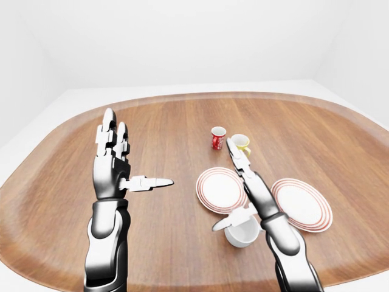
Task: Put the white mug on the left plate.
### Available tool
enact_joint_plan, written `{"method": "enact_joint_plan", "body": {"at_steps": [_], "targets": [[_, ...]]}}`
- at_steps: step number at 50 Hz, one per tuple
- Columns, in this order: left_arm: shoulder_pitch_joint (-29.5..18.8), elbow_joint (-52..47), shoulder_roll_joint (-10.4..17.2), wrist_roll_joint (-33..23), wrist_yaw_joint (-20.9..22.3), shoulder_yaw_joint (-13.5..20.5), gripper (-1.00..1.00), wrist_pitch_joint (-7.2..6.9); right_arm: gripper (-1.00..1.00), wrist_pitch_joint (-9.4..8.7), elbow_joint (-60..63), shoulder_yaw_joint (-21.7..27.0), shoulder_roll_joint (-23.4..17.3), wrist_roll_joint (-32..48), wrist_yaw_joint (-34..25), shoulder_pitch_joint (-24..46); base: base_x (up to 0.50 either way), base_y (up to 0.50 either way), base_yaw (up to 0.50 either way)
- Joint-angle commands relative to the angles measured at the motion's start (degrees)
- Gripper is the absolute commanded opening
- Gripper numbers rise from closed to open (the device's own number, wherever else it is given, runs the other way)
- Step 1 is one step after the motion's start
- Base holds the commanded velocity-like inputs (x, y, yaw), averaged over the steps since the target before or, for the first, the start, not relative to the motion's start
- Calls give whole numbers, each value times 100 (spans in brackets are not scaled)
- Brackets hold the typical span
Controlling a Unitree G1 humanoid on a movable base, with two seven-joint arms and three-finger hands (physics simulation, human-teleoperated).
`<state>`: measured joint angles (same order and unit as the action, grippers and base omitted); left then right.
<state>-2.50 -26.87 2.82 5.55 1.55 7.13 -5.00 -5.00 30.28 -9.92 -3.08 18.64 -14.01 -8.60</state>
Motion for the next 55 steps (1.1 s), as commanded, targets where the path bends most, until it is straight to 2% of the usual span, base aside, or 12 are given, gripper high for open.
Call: {"method": "enact_joint_plan", "body": {"at_steps": [1,3,13,18,55], "targets": [[12,-19,-4,-1,8,-3,100,0,100,0,47,15,-46,676,-160,-74,0,0,0],[3,-10,-1,-1,1,5,100,0,100,0,64,3,-108,1028,-142,-56,0,0,0],[11,-8,-2,-4,8,2,100,0,100,0,182,117,-2,1609,-355,-48,0,0,0],[14,1,-3,-6,9,-1,100,0,100,0,80,215,-21,2006,-283,16,0,0,0],[-12,35,5,-10,-3,2,100,0,100,0,-129,109,-19,2947,-991,-364,0,0,0]]}}
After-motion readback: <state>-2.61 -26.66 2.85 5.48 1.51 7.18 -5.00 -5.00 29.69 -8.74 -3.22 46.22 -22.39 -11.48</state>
